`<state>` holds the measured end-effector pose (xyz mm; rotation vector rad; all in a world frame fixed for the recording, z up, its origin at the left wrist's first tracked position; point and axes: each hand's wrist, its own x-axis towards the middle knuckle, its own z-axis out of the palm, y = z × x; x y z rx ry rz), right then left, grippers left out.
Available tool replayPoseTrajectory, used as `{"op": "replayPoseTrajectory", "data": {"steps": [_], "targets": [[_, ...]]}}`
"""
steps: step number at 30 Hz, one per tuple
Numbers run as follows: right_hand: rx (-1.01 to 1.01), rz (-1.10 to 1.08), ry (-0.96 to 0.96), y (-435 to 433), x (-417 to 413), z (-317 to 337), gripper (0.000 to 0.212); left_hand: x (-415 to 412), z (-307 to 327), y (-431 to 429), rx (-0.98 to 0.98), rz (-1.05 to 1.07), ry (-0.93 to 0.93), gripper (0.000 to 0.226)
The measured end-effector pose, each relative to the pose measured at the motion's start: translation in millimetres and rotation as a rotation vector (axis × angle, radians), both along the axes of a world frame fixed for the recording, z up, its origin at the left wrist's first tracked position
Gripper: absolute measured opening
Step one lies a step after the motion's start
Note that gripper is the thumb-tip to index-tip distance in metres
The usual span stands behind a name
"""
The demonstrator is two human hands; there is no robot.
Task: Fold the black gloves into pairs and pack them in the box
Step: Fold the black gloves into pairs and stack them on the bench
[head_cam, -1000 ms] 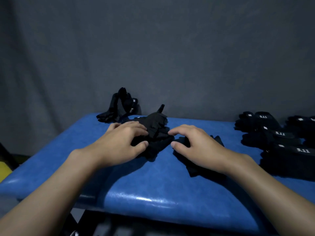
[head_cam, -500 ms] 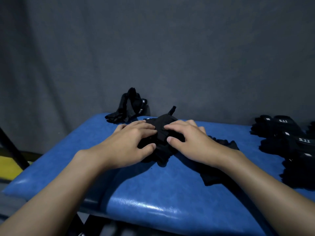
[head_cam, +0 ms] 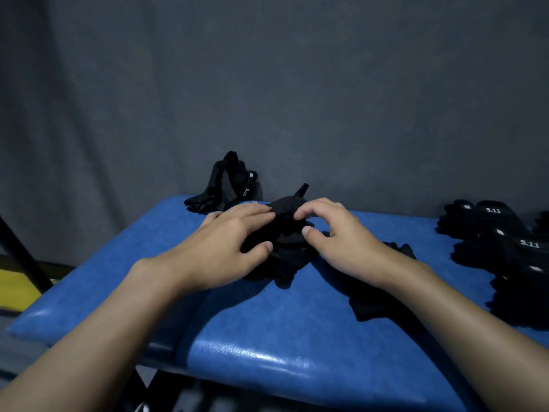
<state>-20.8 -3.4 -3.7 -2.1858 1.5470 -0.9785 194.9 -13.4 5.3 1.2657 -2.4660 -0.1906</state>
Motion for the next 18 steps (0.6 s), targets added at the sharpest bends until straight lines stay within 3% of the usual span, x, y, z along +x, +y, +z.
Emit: {"op": "replayPoseTrajectory", "data": {"steps": [4,12,18], "targets": [[-0.015,0.005,-0.030,0.8,-1.4,2.7,0.020,0.5,1.7,-0.1,-0.047,-0.009,0.124,0.067],[-0.054,0.025,-0.059,-5.1,-2.8,4.5,0.052,-5.7,11.0,1.6,-0.123,-0.121,0.363,0.062],[-0.179,0.053,-0.135,-4.4,-1.5,22.1,0.054,-9.0,14.9,3.3,-0.163,-0.138,0.496,0.055]]}}
